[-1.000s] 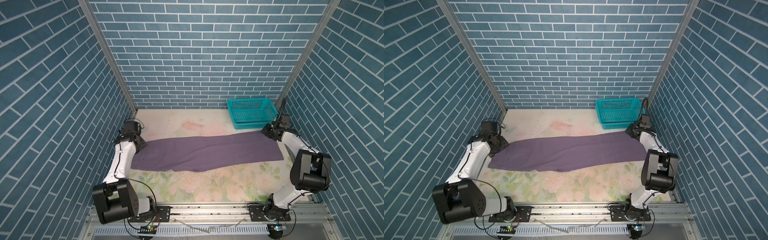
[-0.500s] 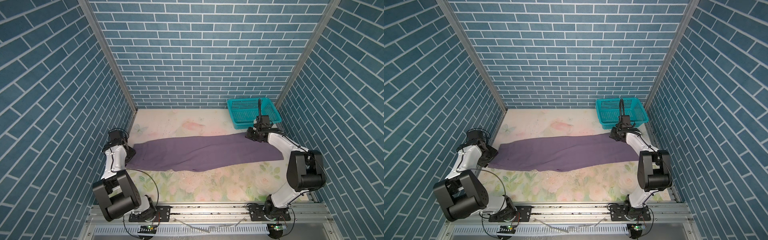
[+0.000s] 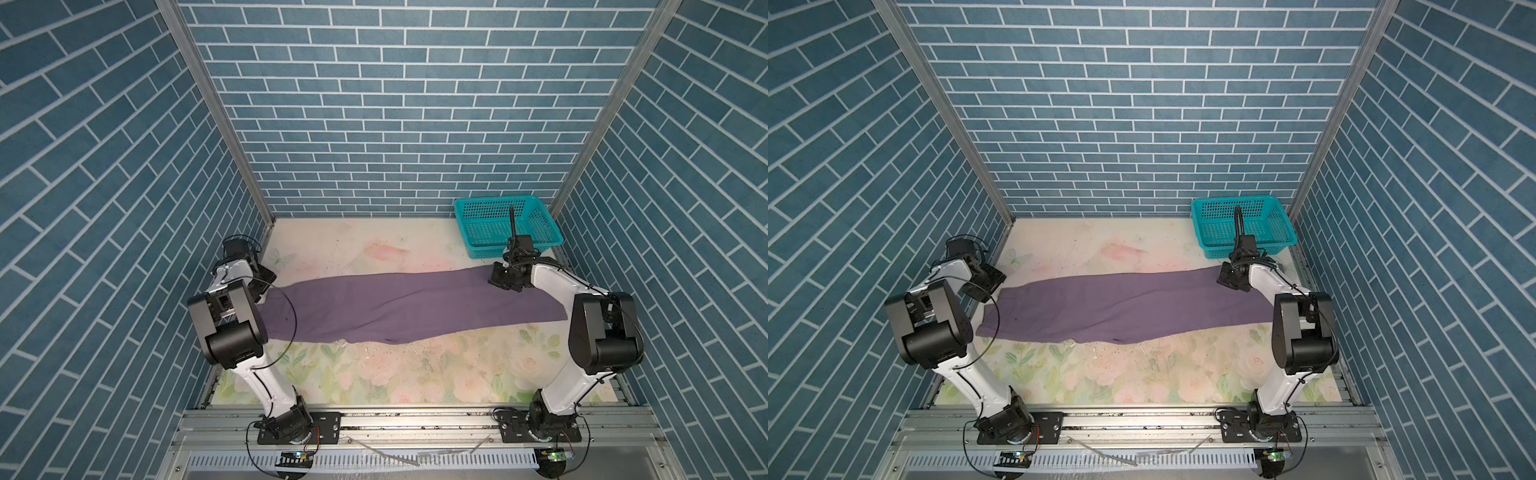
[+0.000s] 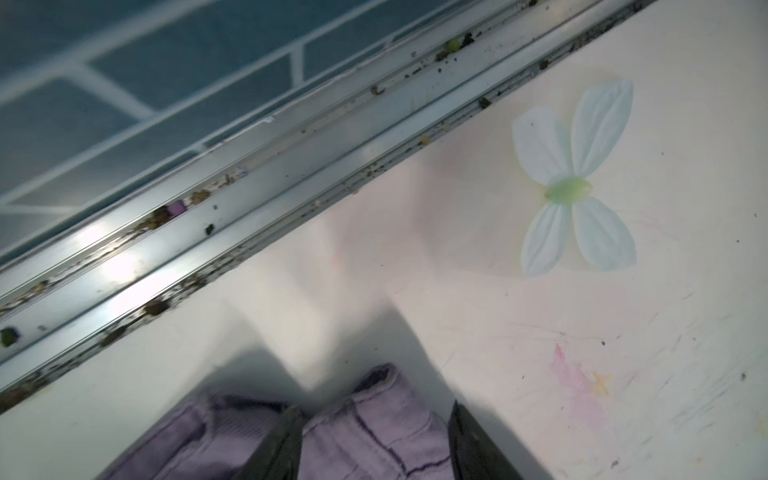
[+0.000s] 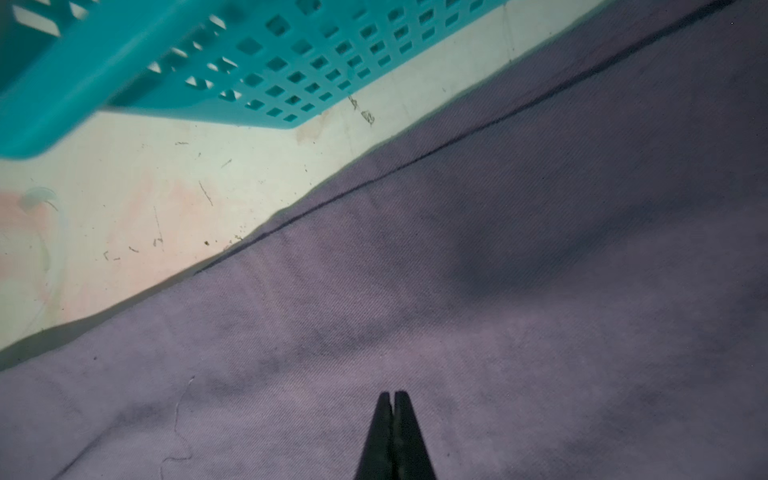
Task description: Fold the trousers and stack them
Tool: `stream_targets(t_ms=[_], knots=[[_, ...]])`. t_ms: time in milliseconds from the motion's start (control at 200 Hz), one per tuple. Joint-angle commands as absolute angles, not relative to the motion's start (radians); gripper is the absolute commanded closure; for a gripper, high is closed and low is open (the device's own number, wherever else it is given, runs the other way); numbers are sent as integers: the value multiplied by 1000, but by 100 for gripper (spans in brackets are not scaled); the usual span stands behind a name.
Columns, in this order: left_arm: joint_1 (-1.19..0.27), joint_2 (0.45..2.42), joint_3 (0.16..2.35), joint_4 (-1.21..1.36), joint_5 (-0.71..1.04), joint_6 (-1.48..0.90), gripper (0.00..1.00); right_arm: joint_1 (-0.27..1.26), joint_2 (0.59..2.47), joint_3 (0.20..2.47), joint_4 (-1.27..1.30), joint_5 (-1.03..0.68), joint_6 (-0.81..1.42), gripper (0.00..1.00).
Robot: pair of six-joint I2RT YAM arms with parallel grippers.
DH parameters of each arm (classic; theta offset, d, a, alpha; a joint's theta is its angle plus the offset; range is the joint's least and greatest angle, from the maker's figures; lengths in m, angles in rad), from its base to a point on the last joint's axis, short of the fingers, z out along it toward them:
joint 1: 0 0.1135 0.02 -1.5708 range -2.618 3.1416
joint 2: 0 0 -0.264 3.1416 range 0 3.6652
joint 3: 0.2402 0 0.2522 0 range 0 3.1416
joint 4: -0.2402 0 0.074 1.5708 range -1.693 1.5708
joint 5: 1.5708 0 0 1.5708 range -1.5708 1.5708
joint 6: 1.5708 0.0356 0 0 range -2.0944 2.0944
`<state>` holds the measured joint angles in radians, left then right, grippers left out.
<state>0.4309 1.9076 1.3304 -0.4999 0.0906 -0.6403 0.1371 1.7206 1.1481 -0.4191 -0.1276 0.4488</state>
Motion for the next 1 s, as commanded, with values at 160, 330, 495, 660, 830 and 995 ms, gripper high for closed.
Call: stream_targets(t_ms=[160, 330, 495, 660, 830, 995], knots=[[362, 2062, 1445, -492, 42, -616, 45, 194, 1742, 1294, -529, -82, 476, 100], [347, 2116, 1495, -547, 0, -593, 74, 228, 1763, 1325, -547, -47, 486, 100], [345, 2081, 1461, -570, -5, -600, 100, 241, 1775, 1333, -551, -34, 489, 100], [345, 1980, 1394, -574, -32, -604, 100, 242, 1776, 1332, -545, -33, 483, 100], [354, 1930, 1396, -602, -55, -587, 42, 242, 1773, 1330, -546, -43, 464, 100], [368, 1910, 1398, -607, -34, -577, 30, 242, 1756, 1326, -562, -26, 438, 100]])
